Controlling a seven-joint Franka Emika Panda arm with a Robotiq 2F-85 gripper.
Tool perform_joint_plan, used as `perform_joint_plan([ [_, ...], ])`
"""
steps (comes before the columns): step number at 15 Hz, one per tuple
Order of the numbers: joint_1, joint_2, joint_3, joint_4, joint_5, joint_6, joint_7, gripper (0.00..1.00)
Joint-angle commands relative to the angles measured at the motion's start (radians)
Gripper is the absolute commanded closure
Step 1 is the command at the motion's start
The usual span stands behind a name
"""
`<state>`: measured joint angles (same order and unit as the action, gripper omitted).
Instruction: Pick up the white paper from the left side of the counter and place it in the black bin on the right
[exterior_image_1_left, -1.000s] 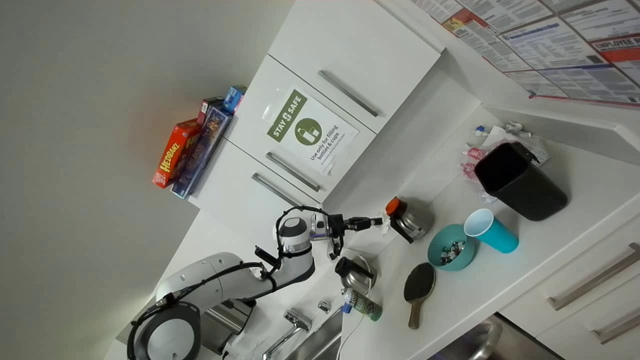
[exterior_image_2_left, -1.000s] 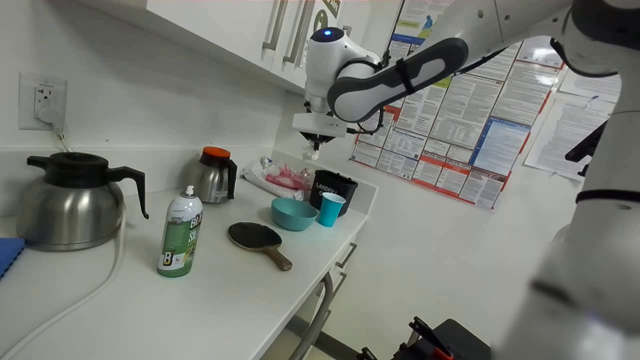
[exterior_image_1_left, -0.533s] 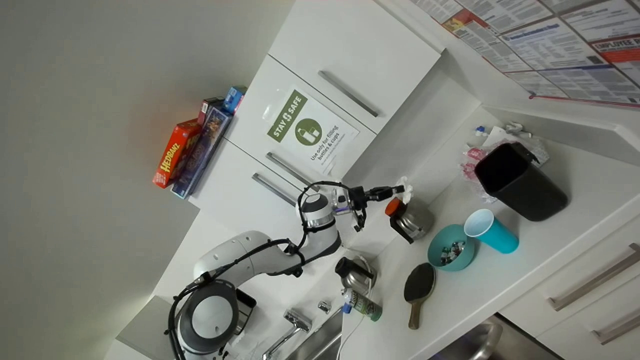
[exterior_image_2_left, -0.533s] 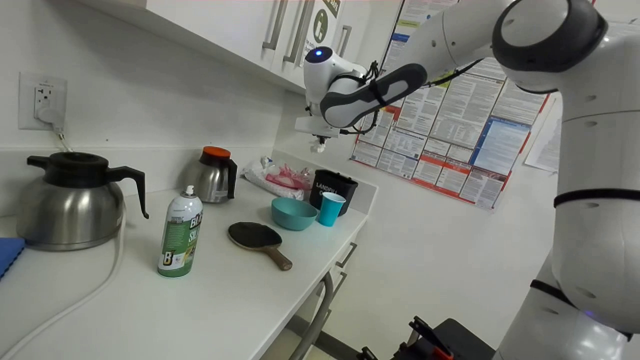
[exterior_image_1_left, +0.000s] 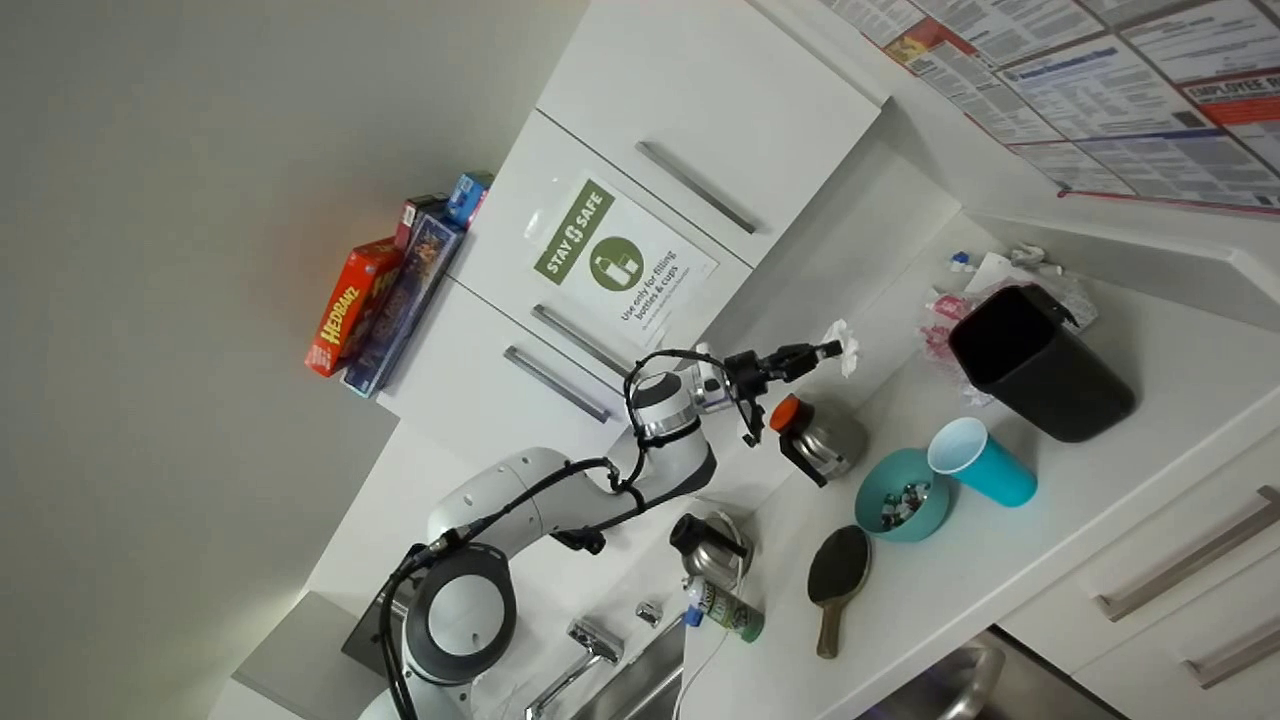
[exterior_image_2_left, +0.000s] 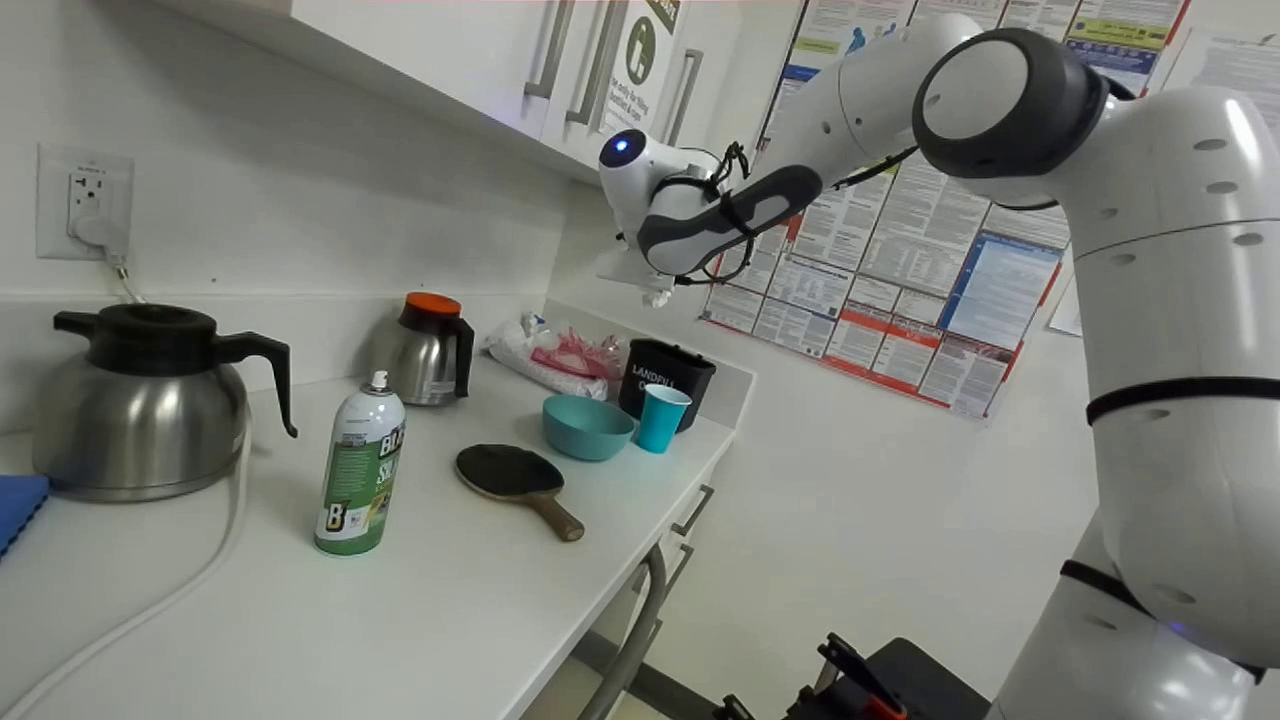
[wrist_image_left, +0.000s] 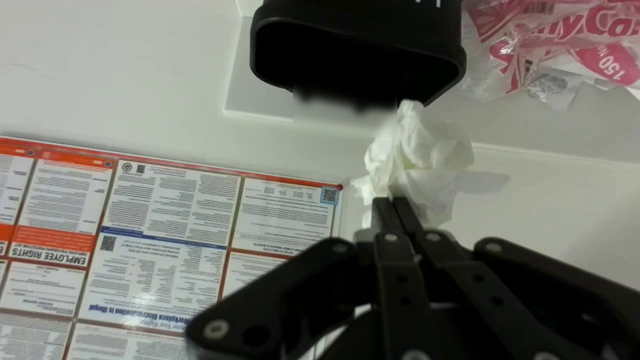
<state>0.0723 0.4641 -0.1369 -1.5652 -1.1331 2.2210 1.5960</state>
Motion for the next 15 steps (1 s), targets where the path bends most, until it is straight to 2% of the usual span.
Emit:
perform_joint_plan([
  [1,-0.012,-0.001,0.018,0.002,-0.005,-0.006,-0.001,0.98],
  [4,-0.029,0.012,0.018,0.037,0.022,-0.009,-0.01,1.0],
  [9,-0.145,0.098,-0.006,0.182,0.175,0.042,-0.122,1.0],
  [12,-0.211,0.173,-0.013,0.276,0.284,0.092,-0.234,1.0],
  [15,-0.265,0.242,0.007,0.346,0.482,0.134,-0.424,1.0],
])
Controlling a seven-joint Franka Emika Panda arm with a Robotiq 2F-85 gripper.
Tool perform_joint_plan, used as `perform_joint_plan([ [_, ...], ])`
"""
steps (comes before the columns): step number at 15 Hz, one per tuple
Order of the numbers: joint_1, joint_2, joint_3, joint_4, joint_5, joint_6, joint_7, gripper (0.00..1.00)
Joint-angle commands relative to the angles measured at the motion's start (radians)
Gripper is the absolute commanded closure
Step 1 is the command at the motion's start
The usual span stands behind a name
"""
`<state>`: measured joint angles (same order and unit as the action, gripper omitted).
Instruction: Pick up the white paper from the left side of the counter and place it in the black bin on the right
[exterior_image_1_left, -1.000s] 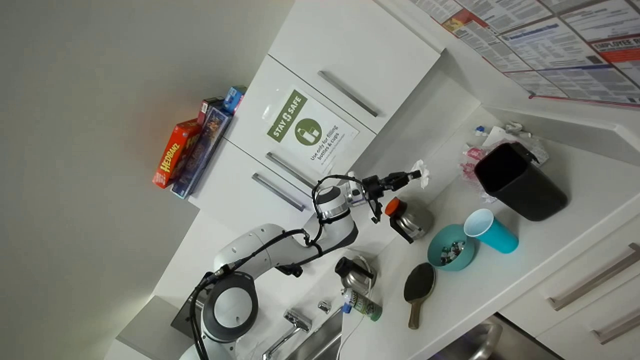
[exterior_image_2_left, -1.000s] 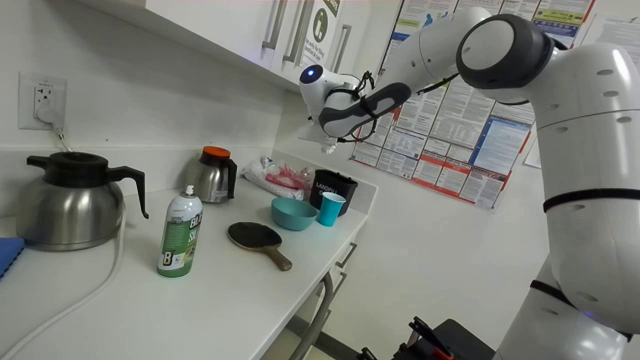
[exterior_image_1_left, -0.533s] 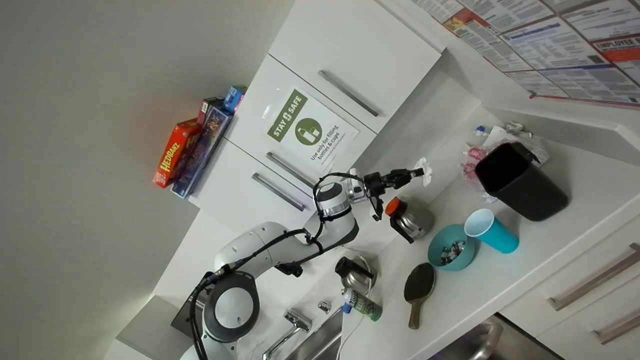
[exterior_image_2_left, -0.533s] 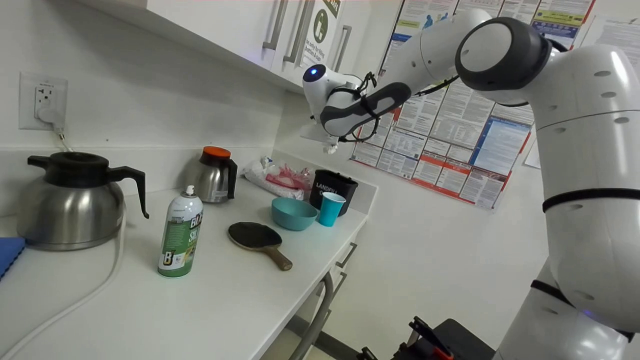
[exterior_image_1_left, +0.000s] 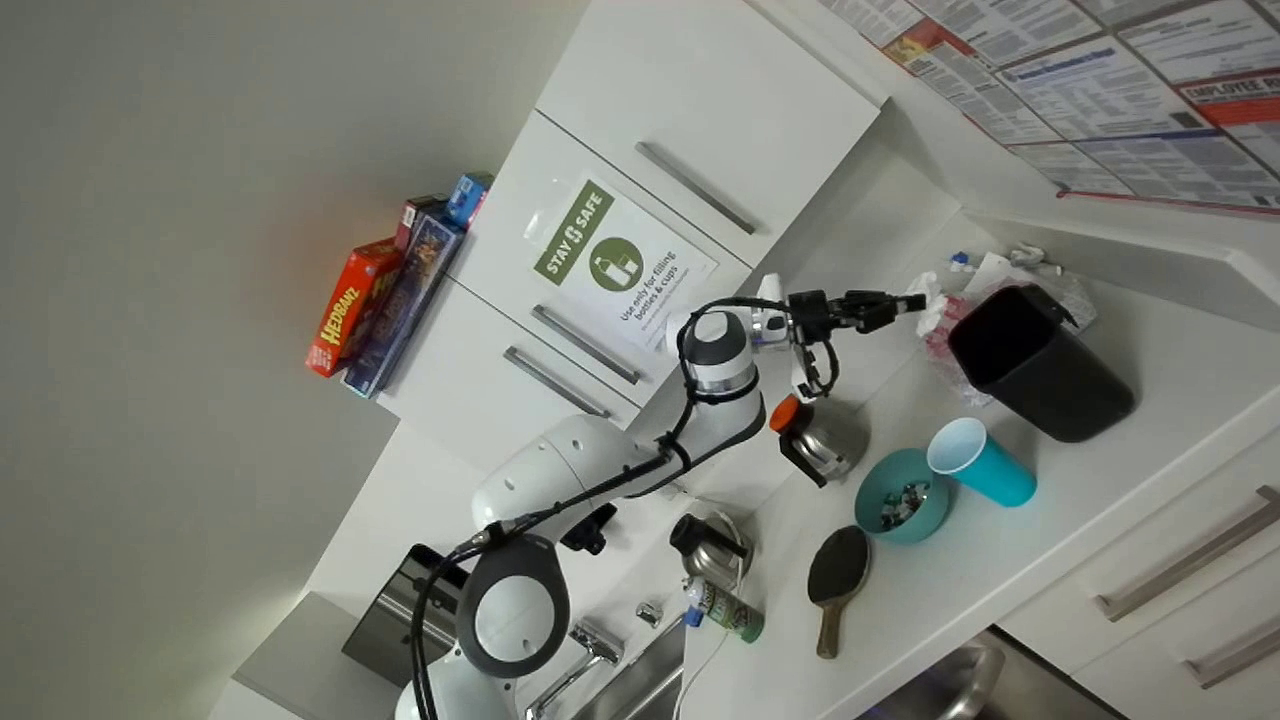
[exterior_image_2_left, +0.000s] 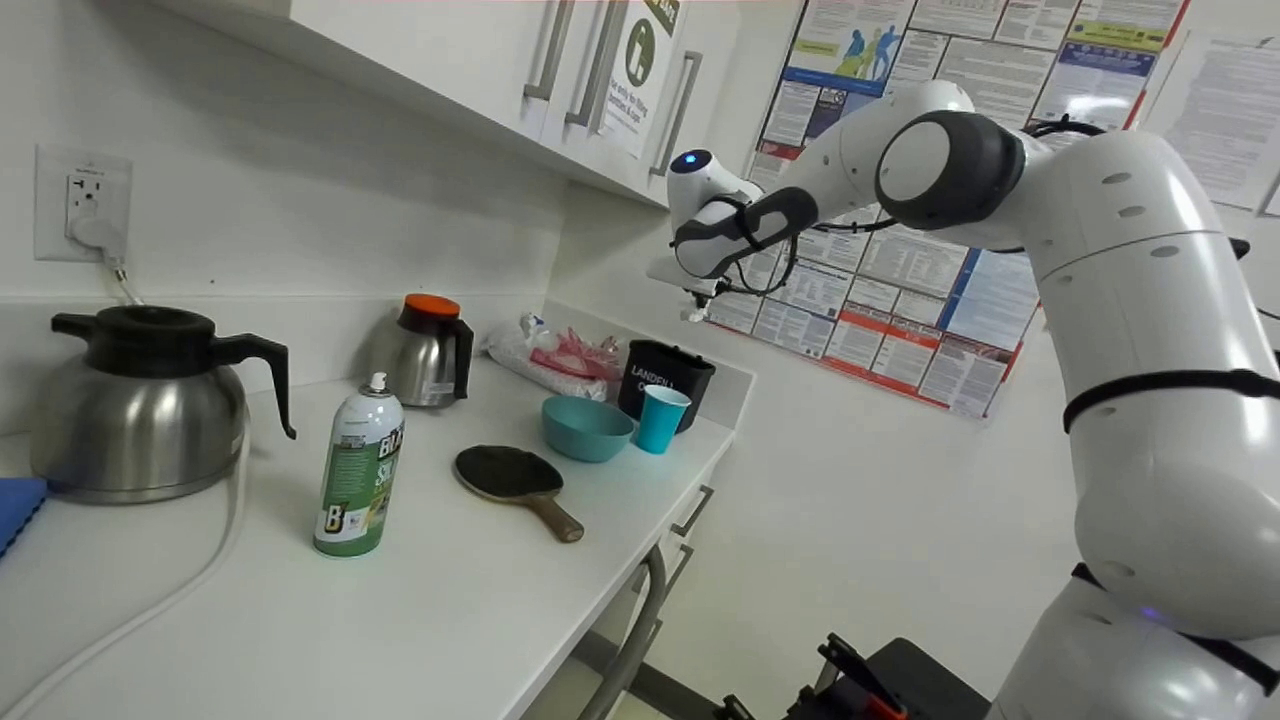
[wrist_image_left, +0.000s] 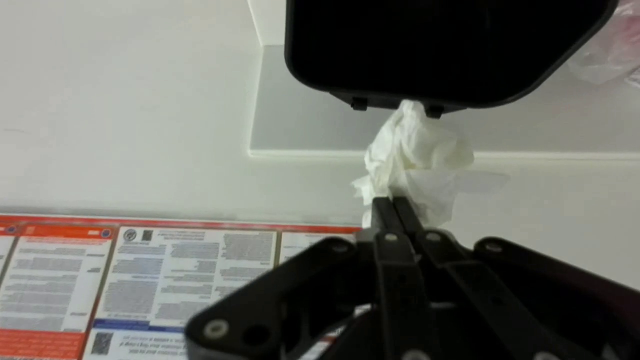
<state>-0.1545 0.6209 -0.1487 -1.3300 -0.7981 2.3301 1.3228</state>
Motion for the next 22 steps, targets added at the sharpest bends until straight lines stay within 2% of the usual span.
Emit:
perform_joint_plan([
  [1,-0.041,0.106,0.015,0.134,0.213,0.023,-0.205,1.0],
  [5,-0.014,0.171,-0.041,0.222,0.412,-0.017,-0.344,1.0],
  [6,-0.009,0.182,-0.054,0.24,0.442,-0.026,-0.353,0.81],
  [7,-0.007,0.191,-0.066,0.255,0.467,-0.031,-0.36,0.72],
  [10,-0.005,0.209,-0.095,0.294,0.517,-0.044,-0.368,0.52],
  [11,-0.028,0.207,-0.064,0.298,0.489,-0.048,-0.349,0.43],
  [17,-0.038,0.211,-0.045,0.333,0.505,-0.113,-0.381,0.01],
  [22,-0.044,0.221,-0.025,0.371,0.515,-0.196,-0.381,0.0],
])
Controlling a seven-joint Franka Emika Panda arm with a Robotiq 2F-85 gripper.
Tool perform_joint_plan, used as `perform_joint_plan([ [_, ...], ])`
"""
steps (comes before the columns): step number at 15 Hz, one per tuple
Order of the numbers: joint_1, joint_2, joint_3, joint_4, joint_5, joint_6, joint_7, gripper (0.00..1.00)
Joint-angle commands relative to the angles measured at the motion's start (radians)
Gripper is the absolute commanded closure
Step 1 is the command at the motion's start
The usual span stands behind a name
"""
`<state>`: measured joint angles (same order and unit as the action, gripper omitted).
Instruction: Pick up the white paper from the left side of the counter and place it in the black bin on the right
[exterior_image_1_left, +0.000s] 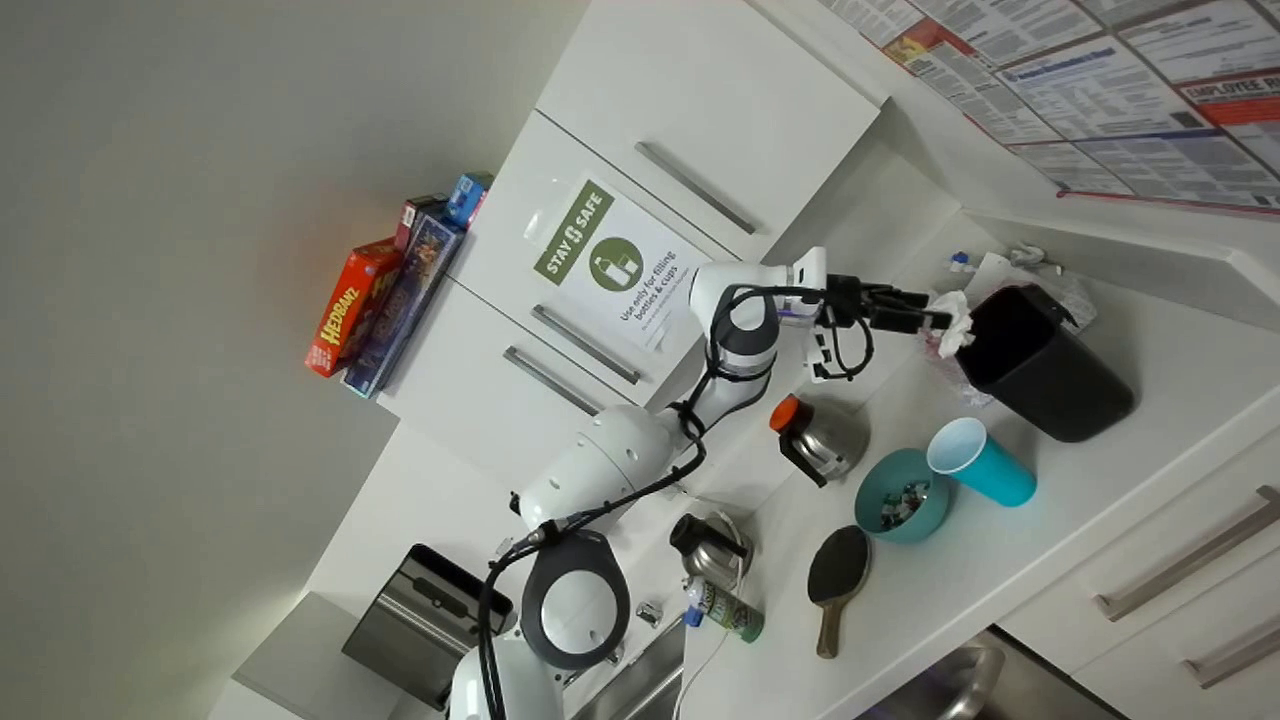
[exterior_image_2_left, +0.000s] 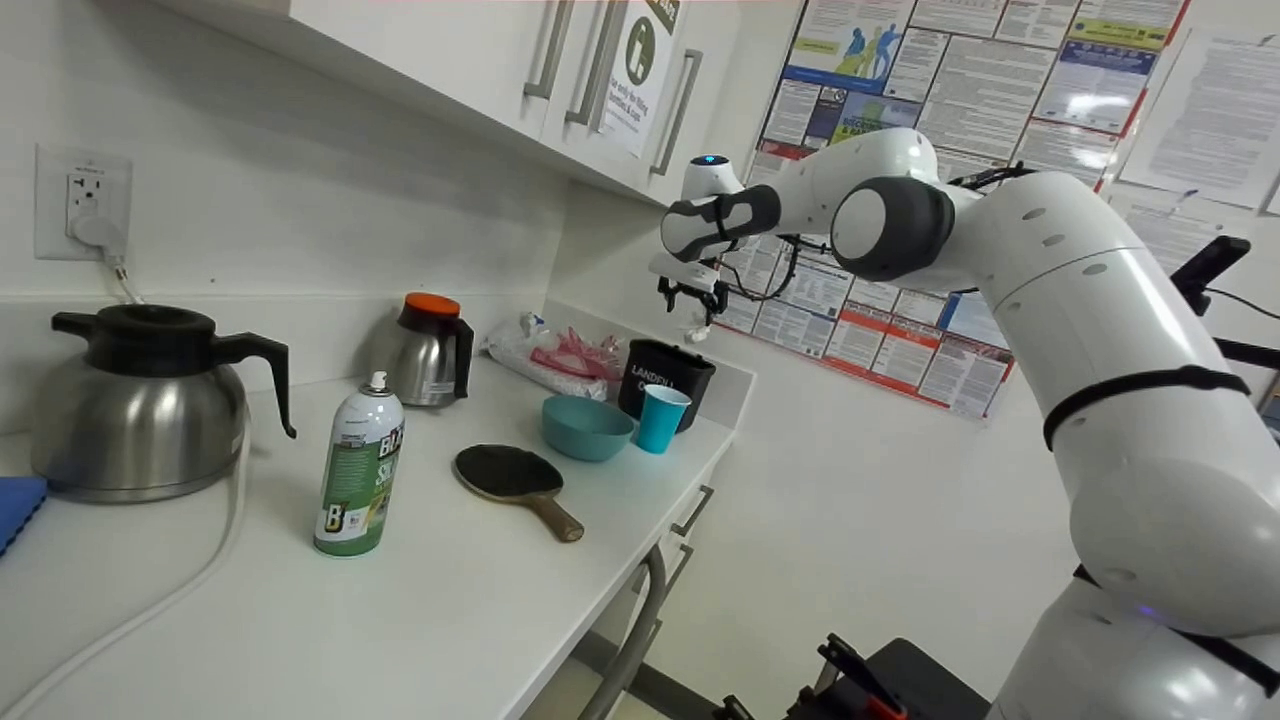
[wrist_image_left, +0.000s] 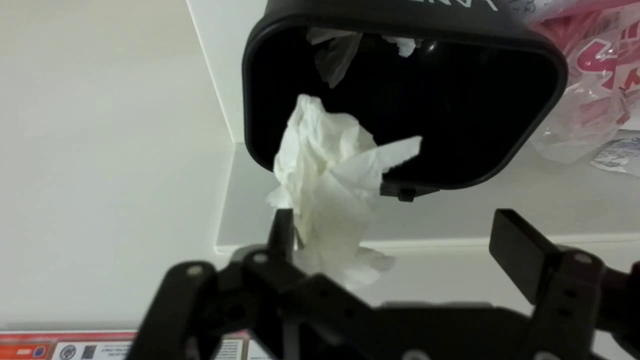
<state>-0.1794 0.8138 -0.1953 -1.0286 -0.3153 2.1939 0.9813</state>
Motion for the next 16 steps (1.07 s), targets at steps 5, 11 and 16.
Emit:
perform_joint_plan([
  [5,-0.023,0.099,0.012,0.141,0.114,-0.085,-0.088,0.0],
  [11,-0.044,0.177,0.042,0.196,0.086,-0.112,-0.075,0.0],
  [16,-0.043,0.204,0.002,0.216,0.061,-0.146,-0.039,0.0],
])
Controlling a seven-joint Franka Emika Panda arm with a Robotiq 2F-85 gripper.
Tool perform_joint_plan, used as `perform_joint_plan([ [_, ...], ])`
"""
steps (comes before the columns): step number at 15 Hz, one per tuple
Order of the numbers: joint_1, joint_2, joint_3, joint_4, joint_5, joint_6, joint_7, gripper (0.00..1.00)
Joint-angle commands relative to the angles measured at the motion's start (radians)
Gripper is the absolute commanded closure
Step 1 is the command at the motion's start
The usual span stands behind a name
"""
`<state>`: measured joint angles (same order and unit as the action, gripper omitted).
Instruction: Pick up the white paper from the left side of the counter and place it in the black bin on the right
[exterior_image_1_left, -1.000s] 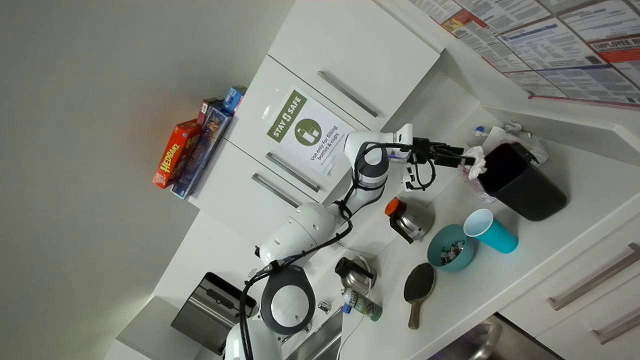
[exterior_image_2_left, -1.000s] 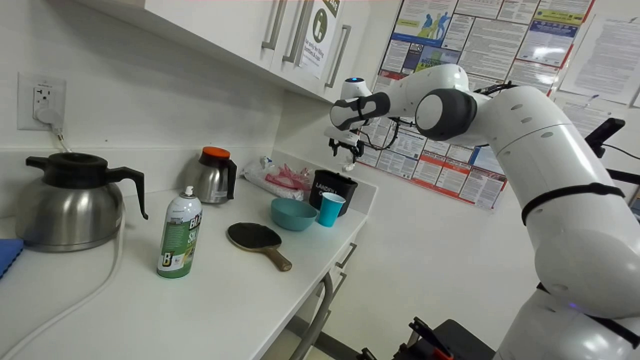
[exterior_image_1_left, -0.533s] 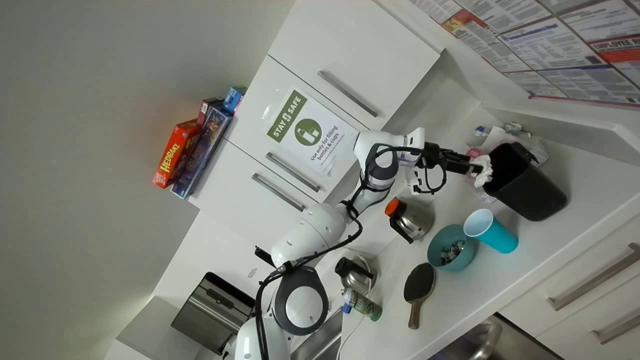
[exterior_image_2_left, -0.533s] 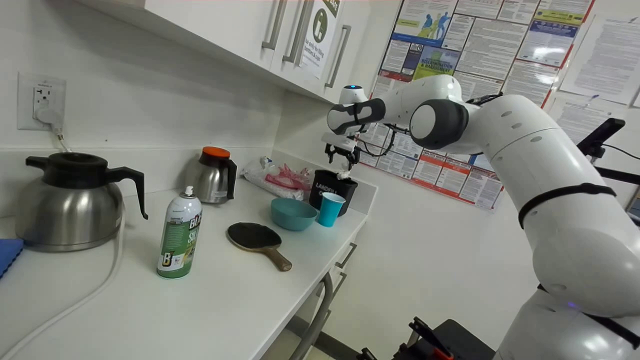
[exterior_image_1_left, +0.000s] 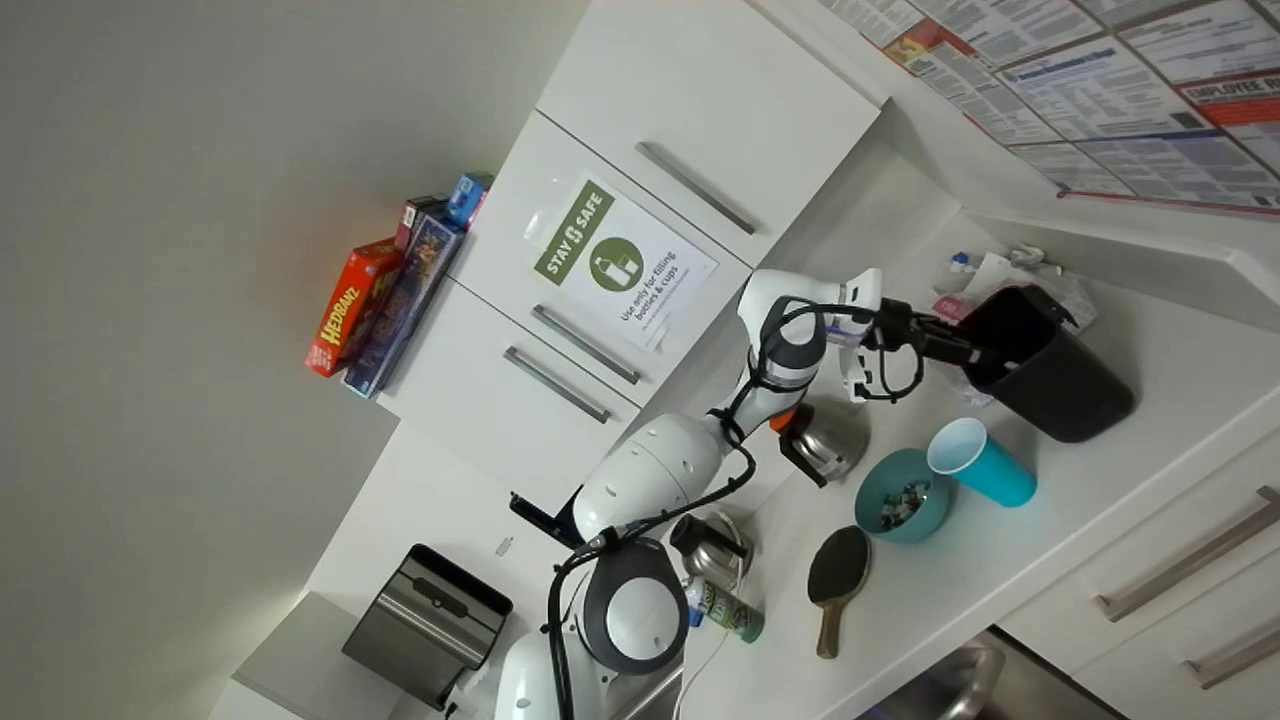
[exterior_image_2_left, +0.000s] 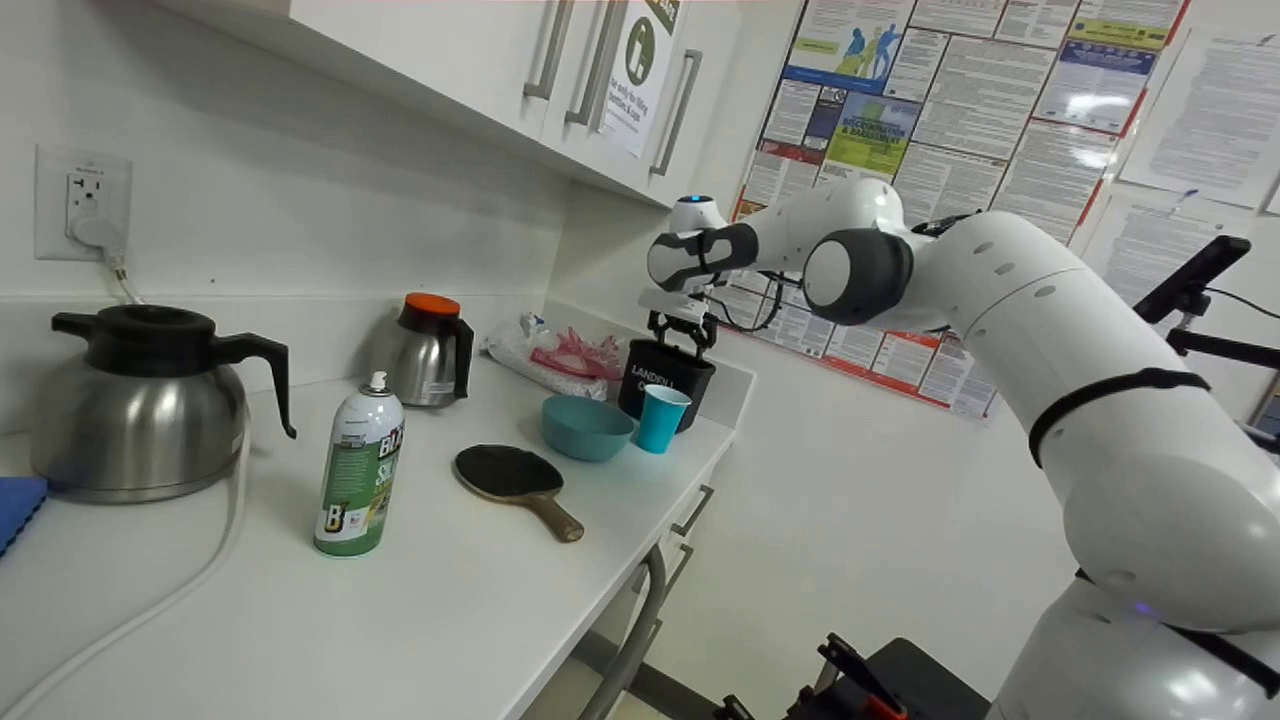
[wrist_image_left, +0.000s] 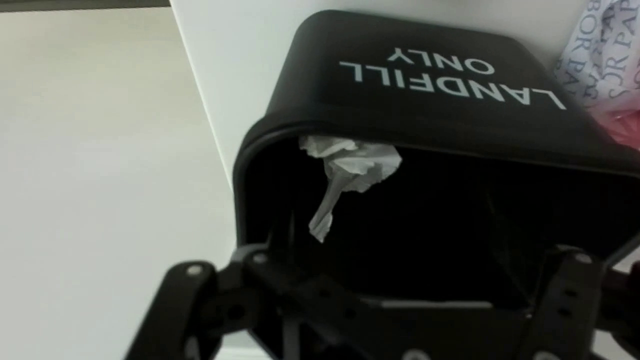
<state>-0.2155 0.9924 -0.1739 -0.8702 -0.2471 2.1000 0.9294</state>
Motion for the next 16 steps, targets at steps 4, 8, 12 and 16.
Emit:
perform_joint_plan([
  [4,0.002,-0.026,-0.03,0.013,-0.005,-0.027,-0.001,0.0],
  [8,0.008,-0.093,-0.017,0.009,0.021,-0.186,-0.004,0.0],
  [12,0.03,-0.156,-0.046,0.009,-0.019,-0.377,0.006,0.0],
  [16,0.023,-0.192,-0.041,0.019,-0.024,-0.459,-0.011,0.0],
])
